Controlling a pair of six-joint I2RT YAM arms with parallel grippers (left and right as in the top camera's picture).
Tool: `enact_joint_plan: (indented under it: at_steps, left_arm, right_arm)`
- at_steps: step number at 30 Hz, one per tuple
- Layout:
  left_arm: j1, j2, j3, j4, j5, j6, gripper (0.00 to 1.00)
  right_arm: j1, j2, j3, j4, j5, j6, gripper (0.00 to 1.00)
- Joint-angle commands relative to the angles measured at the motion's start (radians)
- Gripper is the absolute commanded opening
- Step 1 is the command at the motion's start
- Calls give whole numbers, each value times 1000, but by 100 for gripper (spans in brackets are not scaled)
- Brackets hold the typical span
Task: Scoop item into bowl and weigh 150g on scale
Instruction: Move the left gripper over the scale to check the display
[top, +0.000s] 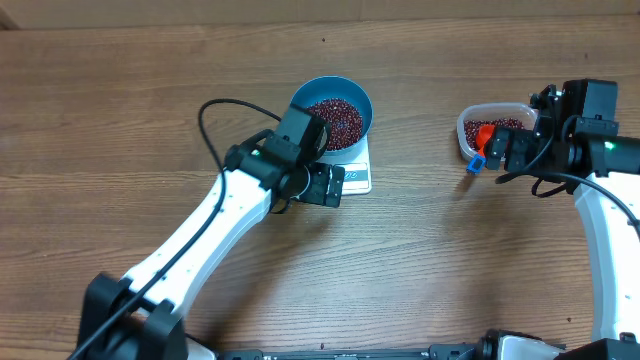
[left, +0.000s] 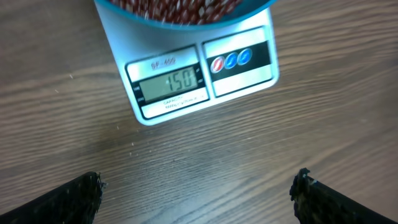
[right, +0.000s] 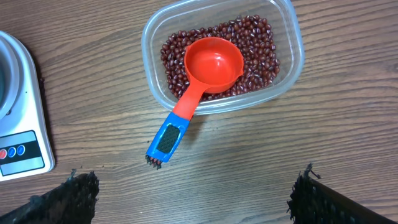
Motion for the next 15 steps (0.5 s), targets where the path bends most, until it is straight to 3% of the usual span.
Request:
enact_joint_plan:
  at_steps: [1,15]
  left_arm:
    - [2,62,-4,5,-7,-34,100]
    - [4,109,-4,24,-11,-66,100]
  right_arm:
    - [-3,-11,27,1,-5,-5,100]
    - [-3,-11,27,1,-5,-5,100]
